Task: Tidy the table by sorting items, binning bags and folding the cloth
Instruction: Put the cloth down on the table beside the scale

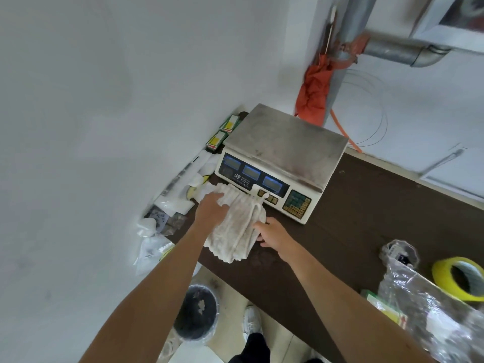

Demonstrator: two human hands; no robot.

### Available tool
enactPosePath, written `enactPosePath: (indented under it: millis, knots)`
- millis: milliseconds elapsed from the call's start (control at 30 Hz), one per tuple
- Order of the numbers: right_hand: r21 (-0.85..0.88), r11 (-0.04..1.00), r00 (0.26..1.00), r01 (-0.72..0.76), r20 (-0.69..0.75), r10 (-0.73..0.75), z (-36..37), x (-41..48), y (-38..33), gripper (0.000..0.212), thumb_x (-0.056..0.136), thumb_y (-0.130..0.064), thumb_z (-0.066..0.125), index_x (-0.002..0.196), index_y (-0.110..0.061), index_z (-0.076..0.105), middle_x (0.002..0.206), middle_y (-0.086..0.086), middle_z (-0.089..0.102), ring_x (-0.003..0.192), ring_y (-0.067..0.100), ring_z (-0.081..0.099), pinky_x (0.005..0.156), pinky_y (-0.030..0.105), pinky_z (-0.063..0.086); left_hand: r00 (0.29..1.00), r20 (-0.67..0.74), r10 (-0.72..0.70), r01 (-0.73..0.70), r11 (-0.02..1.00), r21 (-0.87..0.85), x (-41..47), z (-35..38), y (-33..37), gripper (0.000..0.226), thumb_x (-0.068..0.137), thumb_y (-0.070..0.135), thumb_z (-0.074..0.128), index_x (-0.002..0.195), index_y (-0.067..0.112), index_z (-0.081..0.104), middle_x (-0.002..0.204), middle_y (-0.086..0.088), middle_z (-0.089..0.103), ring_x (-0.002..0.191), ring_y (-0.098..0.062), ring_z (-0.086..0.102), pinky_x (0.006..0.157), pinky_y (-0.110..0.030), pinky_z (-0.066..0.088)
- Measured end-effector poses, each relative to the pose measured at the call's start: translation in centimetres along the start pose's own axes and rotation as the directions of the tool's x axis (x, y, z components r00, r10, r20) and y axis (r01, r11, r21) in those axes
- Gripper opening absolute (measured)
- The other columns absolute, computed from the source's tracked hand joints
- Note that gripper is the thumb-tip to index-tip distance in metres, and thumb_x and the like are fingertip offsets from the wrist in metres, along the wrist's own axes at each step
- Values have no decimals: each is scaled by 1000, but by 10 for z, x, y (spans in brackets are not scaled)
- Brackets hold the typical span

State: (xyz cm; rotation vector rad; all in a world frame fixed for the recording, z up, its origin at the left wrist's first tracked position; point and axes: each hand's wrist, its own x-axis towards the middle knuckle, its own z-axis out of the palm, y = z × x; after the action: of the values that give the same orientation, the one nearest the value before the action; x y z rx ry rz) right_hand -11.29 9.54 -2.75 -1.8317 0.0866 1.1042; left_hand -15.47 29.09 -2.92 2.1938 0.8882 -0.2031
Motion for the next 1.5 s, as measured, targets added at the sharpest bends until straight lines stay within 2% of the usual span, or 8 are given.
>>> enactPosePath:
  millis: [233,400,533,733,900,1033,1267,1500]
  knots:
    - [-16,1000,999,19,-31,-19,-22,-13,0,87,85,-45,59,158,-15,21,148,8,45,126,26,54,107,47,47,998,33,54,-54,998,-15,-8,12,31,47,100,22,56,147,21,52,160,-5,41,142,-25,44,116,-38,36]
    - [35,998,991,49,-127,-44,-57,-26,3,68,96,-34,56,155,-14,28,109,6,61,112,28,63,101,46,52,991,51,123,-120,991,-53,-22,27,68,42,101,17,54,143,12,56,149,-8,53,135,-26,50,108,-30,36]
    - [55,996,979,69,-197,-57,-87,-39,10,41,99,-33,54,136,-16,46,105,5,62,110,28,64,99,46,53,992,90,88,-74,986,-148,-30,44,95,36,98,20,55,132,17,65,126,-9,68,108,-27,66,85,-36,53]
    - [126,988,957,91,-286,-52,-134,-52,29,63,98,-40,55,152,-15,34,109,1,61,99,20,65,95,44,56,976,152,154,-127,977,-171,-40,74,143,13,90,18,63,97,25,70,109,-7,75,103,-24,70,98,-39,55]
    - [207,971,920,121,-390,-32,-186,-70,49,64,98,-40,55,152,-14,34,105,-1,60,98,19,66,94,43,56,953,205,224,-190,966,-173,-52,110,195,19,89,24,61,102,17,74,96,-4,74,100,-25,70,93,-35,54]
    - [254,956,878,148,-478,-9,-231,-90,69,59,99,-36,56,149,-11,36,97,0,60,88,17,63,94,43,56,915,250,316,-278,945,-175,-71,145,241,14,99,26,57,90,25,68,93,1,75,98,-21,72,93,-35,53]
    - [290,944,793,158,-606,54,-302,-132,120,65,91,-41,58,145,-10,40,102,6,65,82,20,64,82,42,54,833,379,402,-378,915,-140,-114,214,302,19,98,31,55,105,25,71,98,7,74,98,-12,68,91,-32,51]
    - [0,991,572,133,-817,-77,-354,-194,153,54,99,-31,53,149,-16,38,147,2,52,130,25,54,107,40,41,769,475,429,-414,899,-142,-160,282,357,17,96,22,54,96,23,71,95,3,75,96,-17,71,85,-30,53]
